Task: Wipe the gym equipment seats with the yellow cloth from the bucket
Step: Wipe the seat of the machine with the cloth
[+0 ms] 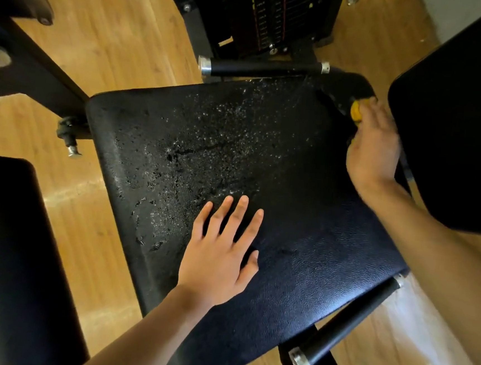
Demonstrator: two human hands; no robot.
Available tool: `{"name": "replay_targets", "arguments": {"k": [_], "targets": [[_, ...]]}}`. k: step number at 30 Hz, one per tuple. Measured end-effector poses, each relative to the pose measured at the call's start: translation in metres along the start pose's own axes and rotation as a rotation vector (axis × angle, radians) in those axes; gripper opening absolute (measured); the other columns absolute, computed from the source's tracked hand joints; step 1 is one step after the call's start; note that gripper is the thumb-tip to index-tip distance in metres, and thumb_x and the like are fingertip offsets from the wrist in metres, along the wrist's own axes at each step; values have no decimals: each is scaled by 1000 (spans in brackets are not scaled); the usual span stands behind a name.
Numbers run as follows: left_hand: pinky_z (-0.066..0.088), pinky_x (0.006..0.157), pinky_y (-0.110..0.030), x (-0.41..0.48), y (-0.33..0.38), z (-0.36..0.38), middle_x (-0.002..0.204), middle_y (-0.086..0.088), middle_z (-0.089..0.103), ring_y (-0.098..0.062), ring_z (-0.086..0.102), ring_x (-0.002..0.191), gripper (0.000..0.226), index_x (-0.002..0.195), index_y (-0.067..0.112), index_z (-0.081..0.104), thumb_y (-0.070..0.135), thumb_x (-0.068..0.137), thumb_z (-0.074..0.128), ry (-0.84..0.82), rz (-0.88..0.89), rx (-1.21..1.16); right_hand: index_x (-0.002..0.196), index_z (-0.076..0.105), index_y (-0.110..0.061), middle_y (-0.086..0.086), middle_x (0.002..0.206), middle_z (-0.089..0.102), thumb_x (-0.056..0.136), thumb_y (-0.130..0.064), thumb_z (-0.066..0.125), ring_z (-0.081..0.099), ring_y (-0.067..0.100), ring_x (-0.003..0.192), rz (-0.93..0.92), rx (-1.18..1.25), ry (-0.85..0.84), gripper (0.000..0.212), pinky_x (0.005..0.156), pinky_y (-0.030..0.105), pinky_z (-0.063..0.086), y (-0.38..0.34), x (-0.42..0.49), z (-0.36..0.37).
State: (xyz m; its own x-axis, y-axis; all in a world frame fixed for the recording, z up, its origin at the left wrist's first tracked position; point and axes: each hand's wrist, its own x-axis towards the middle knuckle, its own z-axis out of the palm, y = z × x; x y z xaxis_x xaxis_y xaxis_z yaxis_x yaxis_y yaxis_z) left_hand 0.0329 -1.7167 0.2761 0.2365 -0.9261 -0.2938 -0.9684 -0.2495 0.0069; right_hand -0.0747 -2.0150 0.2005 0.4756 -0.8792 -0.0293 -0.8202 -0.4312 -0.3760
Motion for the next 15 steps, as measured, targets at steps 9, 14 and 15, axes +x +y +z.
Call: {"name": "replay_targets", "arguments": {"k": [9, 14, 15], "targets": [[23, 121, -58, -1, -1, 2, 162, -14, 37, -38, 35, 146, 66, 155, 20, 42, 45, 95, 52, 12, -6, 1, 137, 54, -10, 10, 148, 49, 86, 9, 55, 44, 27, 139, -296, 209, -138, 55, 117, 35, 31, -169, 11, 24], [25, 121, -57, 1, 0, 0, 161, -13, 38, -38, 37, 145, 64, 155, 21, 43, 45, 96, 52, 15, -6, 5, 154, 36, -14, 6, 164, 28, 90, 6, 56, 20, 21, 153, -633, 199, -324, 69, 123, 31, 14, -189, 12, 26], [25, 121, -57, 1, 0, 0, 161, -13, 38, -38, 37, 146, 65, 155, 21, 43, 45, 96, 52, 12, -4, 10, 152, 40, -14, 5, 162, 32, 89, 8, 55, 24, 21, 151, -624, 203, -292, 69, 123, 32, 18, -173, 19, 24]]}}
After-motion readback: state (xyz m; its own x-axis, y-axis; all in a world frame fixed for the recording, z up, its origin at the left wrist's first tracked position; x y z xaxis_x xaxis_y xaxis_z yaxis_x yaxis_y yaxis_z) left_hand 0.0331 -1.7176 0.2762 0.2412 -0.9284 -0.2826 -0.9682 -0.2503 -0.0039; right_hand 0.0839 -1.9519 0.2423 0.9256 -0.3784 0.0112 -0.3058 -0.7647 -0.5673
